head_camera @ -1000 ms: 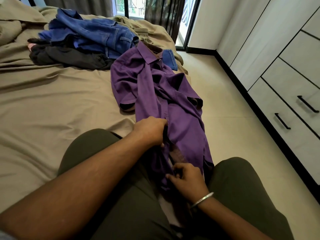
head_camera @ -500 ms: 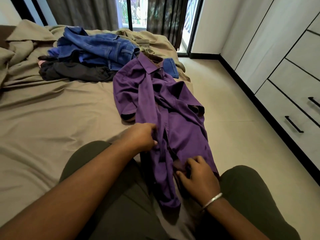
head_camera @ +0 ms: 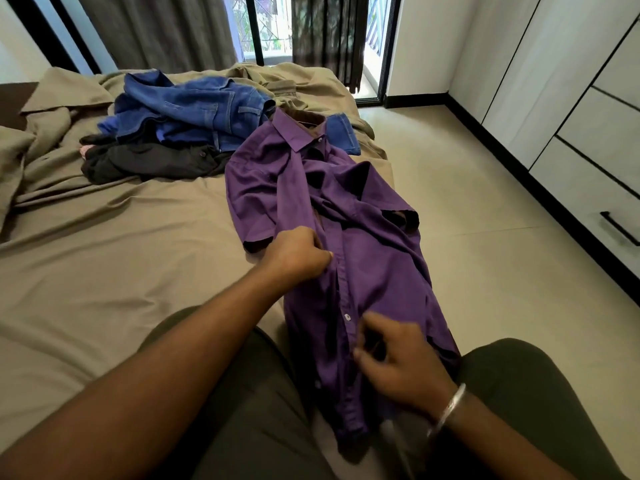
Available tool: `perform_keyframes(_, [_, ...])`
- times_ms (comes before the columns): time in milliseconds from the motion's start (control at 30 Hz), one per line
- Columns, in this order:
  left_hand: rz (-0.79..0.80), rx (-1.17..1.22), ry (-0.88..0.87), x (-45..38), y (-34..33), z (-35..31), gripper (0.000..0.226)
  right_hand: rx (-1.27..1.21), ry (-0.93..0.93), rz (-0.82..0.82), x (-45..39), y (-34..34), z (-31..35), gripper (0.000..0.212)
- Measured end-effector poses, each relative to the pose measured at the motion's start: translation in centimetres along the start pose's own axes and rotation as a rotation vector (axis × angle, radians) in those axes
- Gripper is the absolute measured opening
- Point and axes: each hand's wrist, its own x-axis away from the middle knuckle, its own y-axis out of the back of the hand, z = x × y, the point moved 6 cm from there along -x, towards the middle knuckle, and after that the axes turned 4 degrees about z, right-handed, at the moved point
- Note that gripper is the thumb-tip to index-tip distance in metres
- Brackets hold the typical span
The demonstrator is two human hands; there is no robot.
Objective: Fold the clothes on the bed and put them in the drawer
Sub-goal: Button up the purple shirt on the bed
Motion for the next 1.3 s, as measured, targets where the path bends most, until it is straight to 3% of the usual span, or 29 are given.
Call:
perform_keyframes(100, [-0.085, -0.033, 0.037, -0.5, -0.4, 0.4, 0.046, -0.045, -0.133, -0.209, -5.0, 2.3, -1.6, 0.016])
perform_keyframes(200, [-0.08, -0.01, 0.058, -1.3, -0.9, 0.6, 0.059, -0.057, -0.222, -0.278, -9.5, 2.8, -2.8, 0.013])
perform_keyframes(367, [0.002, 0.267, 0.209, -2.9, -2.2, 2.8, 0.036, -0.049, -0.333, -0.248, -11.4, -0.1, -4.2, 0.018])
perform_keyframes(500, [0.023, 0.325, 0.28, -3.6, -2.6, 3.9, 0.03, 0.004, -0.372, -0.212, -11.2, -0.8, -4.8, 0.031])
perform_keyframes(767, [-0.049, 0.201, 0.186, -3.2, -2.3, 4.0, 0.035, 0.059, -0.35, -0.226, -11.0, -0.7, -4.4, 0.016])
perform_keyframes(900, [-0.14, 0.046, 0.067, -2.7, -1.5, 2.6, 0.045, 0.181, -0.314, -0.232, -11.1, -0.7, -3.9, 0.03])
perform_keyframes(1000, [-0.236, 0.015, -0.06, -2.1, -0.7, 1.5, 0.042, 0.197, -0.346, -0.225, -11.1, -0.3, -4.0, 0.024])
perform_keyframes(1167, [-0.159, 0.016, -0.075, -1.3, -1.3, 0.8, 0.017, 0.112, -0.391, -0.27, -10.6, 0.4, -4.0, 0.009])
perform_keyframes(1300, [-0.139, -0.061, -0.061, -1.5, -2.0, 1.1, 0.026, 0.032, -0.418, -0.3, -10.4, 0.7, -4.1, 0.017])
